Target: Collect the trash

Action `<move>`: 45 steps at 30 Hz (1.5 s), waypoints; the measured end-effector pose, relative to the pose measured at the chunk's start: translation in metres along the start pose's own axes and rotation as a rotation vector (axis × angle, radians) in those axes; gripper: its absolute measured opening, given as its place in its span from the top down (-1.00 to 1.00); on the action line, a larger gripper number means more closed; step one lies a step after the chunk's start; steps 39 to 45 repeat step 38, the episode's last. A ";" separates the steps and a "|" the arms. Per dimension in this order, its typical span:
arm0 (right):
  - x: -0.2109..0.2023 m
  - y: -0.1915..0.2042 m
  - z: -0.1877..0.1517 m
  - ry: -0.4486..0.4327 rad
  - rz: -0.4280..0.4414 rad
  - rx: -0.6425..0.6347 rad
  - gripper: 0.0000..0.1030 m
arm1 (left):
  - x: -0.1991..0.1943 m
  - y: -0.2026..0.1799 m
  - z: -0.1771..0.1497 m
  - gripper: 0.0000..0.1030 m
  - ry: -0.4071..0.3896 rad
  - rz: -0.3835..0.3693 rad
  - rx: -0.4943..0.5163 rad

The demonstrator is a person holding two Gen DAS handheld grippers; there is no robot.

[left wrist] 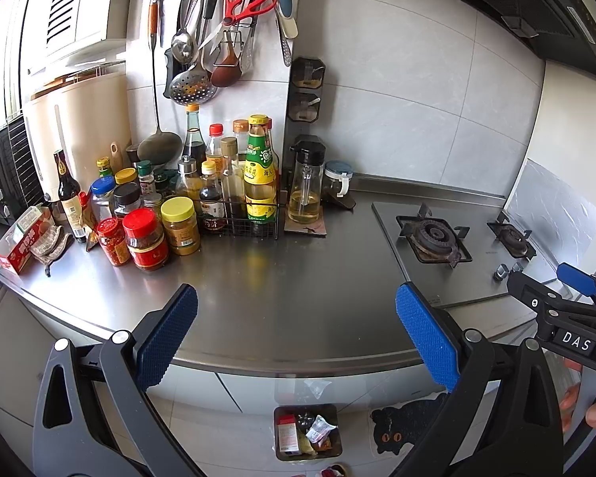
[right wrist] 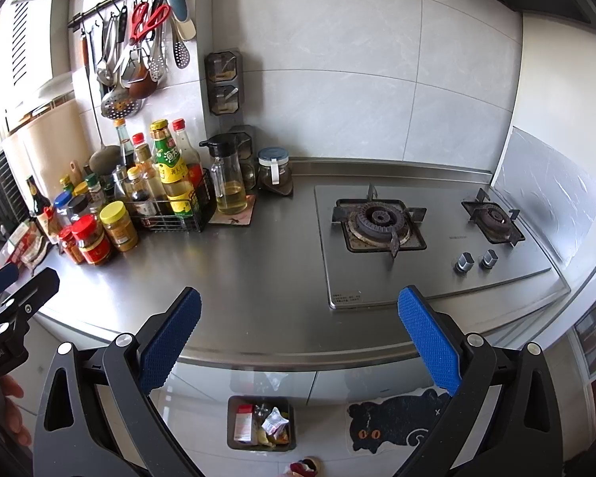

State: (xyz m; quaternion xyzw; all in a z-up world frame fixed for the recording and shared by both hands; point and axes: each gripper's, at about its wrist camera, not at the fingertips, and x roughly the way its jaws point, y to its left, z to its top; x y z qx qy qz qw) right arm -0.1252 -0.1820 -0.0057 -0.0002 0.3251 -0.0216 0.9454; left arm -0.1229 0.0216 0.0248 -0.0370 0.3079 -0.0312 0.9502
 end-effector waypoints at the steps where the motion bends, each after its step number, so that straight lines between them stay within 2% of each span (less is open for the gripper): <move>1: 0.000 0.000 0.000 0.000 0.000 0.000 -0.94 | 0.001 0.000 0.000 -0.84 -0.001 0.001 -0.001; 13: 0.003 0.004 0.000 0.008 0.000 -0.005 -0.94 | 0.007 0.007 0.000 -0.84 0.022 -0.007 -0.035; 16: 0.006 0.004 0.000 0.015 0.007 -0.004 -0.94 | 0.006 0.005 -0.001 -0.84 -0.001 0.027 -0.016; 32: 0.016 0.009 0.000 0.031 0.014 -0.001 -0.94 | 0.007 0.009 0.004 -0.84 -0.016 -0.010 -0.036; 34: 0.017 0.009 0.000 0.032 0.013 -0.002 -0.94 | 0.011 0.010 0.005 -0.84 0.013 0.002 -0.045; 38: 0.018 0.010 0.000 0.036 0.014 -0.006 -0.94 | 0.012 0.008 0.004 -0.84 0.016 0.040 -0.026; 45: 0.018 0.010 0.000 0.036 0.014 -0.006 -0.94 | 0.012 0.008 0.004 -0.84 0.016 0.040 -0.026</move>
